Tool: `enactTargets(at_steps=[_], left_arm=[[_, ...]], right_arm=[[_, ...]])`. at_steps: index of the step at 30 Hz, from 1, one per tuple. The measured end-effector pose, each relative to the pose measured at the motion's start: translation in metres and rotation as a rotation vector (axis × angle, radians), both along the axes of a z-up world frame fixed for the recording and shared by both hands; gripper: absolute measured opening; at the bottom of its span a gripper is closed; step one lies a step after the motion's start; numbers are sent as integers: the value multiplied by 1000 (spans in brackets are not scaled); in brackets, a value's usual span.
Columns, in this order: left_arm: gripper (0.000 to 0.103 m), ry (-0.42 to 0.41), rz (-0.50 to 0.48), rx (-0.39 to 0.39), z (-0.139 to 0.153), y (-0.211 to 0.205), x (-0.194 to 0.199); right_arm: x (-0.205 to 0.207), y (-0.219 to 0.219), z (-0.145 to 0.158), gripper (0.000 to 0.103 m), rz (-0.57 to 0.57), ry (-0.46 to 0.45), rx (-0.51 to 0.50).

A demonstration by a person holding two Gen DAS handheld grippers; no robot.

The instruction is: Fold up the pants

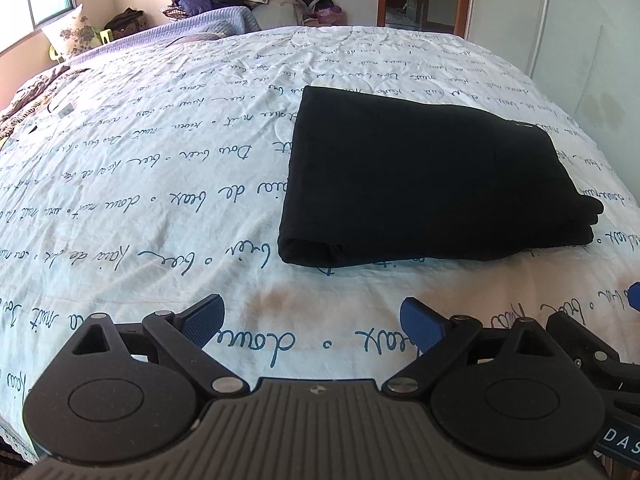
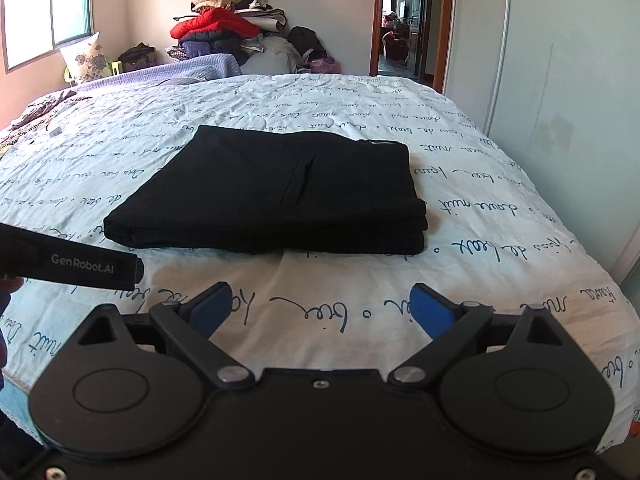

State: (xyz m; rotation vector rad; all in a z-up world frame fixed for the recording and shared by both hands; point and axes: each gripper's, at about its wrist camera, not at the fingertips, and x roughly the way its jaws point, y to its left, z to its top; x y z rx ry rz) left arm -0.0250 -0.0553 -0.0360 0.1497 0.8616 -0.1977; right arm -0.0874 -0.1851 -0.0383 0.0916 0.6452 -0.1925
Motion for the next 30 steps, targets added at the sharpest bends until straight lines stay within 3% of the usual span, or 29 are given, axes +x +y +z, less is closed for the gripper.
enactTargets(at_steps=[30], left_arm=[[96, 11, -9, 9, -3, -4, -1]], right_arm=[[-1, -4, 0, 97, 10, 7, 10]])
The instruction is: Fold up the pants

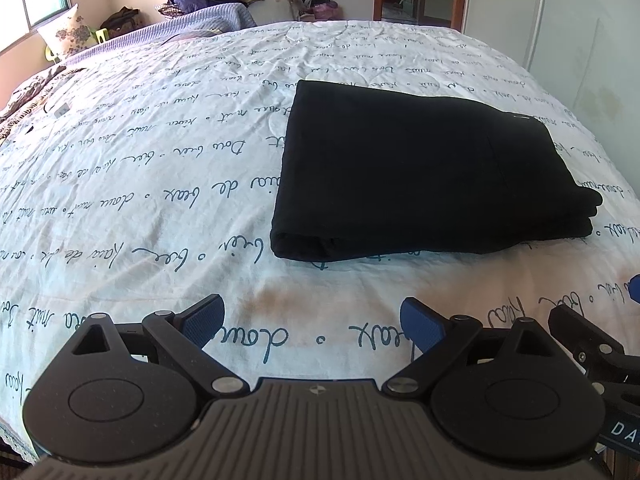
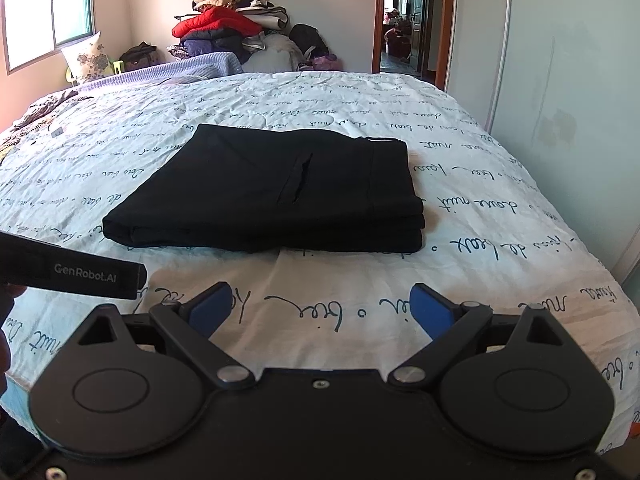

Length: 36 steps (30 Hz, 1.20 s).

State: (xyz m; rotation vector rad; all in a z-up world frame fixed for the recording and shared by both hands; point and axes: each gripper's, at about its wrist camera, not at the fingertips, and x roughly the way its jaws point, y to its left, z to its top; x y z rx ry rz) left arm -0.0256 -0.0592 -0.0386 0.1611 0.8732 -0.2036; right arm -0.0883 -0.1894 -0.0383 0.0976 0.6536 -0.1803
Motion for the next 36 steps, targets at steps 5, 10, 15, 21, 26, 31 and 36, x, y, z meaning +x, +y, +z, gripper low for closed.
enactTargets(at_steps=[5, 10, 15, 21, 26, 31, 36], left_arm=[[96, -1, -3, 0, 0, 0, 0], [96, 0, -8, -1, 0, -1, -1], [96, 2, -7, -2, 1, -1, 0], [96, 5, -8, -1, 1, -2, 0], [96, 5, -8, -2, 1, -2, 0], [96, 3, -12, -6, 1, -1, -1], [96, 5, -12, -7, 1, -2, 0]], right_arm=[[0, 0, 0, 97, 2, 1, -5], [0, 0, 0, 97, 2, 1, -5], [0, -1, 0, 97, 0, 2, -6], [0, -1, -1, 97, 1, 5, -7], [1, 0, -1, 97, 2, 5, -9], [1, 0, -1, 97, 1, 6, -10], [2, 0, -1, 97, -1, 9, -9]])
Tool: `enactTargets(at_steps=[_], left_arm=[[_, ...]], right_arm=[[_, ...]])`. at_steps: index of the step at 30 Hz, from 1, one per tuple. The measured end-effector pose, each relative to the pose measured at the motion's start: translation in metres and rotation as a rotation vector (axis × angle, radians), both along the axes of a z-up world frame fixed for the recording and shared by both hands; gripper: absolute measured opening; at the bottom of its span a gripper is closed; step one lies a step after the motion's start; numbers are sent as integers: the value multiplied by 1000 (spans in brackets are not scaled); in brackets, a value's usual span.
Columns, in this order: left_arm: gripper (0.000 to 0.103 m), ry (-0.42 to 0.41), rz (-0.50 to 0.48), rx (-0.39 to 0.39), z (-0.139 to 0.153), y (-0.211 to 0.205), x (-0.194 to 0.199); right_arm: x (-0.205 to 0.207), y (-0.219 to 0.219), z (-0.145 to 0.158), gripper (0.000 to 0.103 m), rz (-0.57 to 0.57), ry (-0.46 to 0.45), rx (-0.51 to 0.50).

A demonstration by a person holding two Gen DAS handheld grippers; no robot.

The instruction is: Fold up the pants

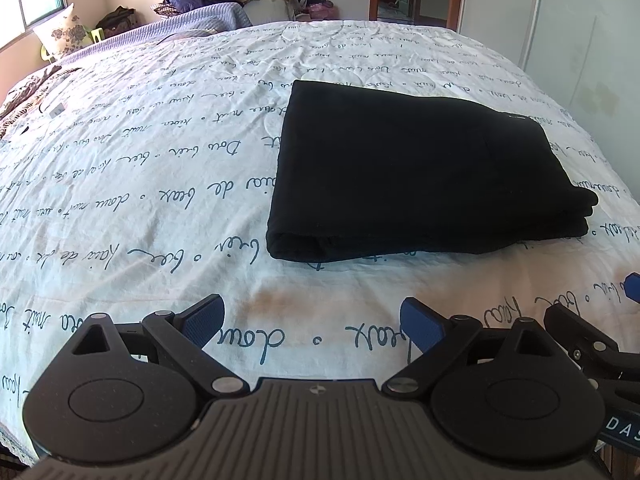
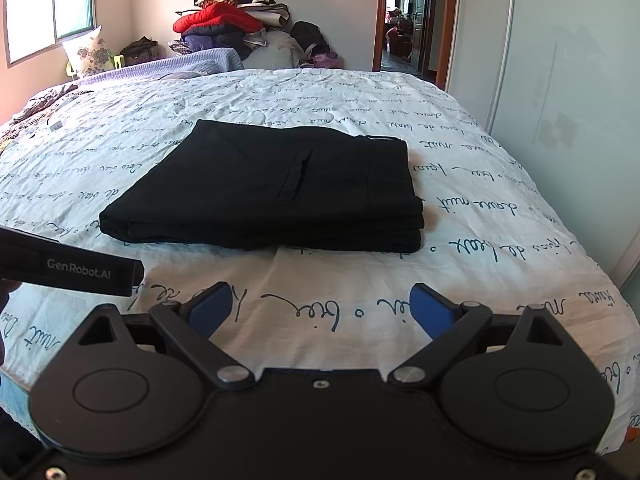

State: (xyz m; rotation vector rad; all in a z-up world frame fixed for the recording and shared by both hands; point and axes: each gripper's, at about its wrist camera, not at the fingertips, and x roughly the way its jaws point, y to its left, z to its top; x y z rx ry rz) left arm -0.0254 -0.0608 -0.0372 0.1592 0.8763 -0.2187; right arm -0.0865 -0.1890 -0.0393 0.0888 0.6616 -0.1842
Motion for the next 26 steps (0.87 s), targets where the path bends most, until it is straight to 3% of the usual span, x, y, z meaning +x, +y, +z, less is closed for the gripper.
enactTargets(at_steps=[19, 26], left_arm=[[96, 3, -5, -6, 0, 1, 0], [96, -79, 32, 12, 12, 20, 0]], right_arm=[[-1, 1, 1, 97, 2, 2, -6], [2, 8, 4, 97, 38, -3, -25]])
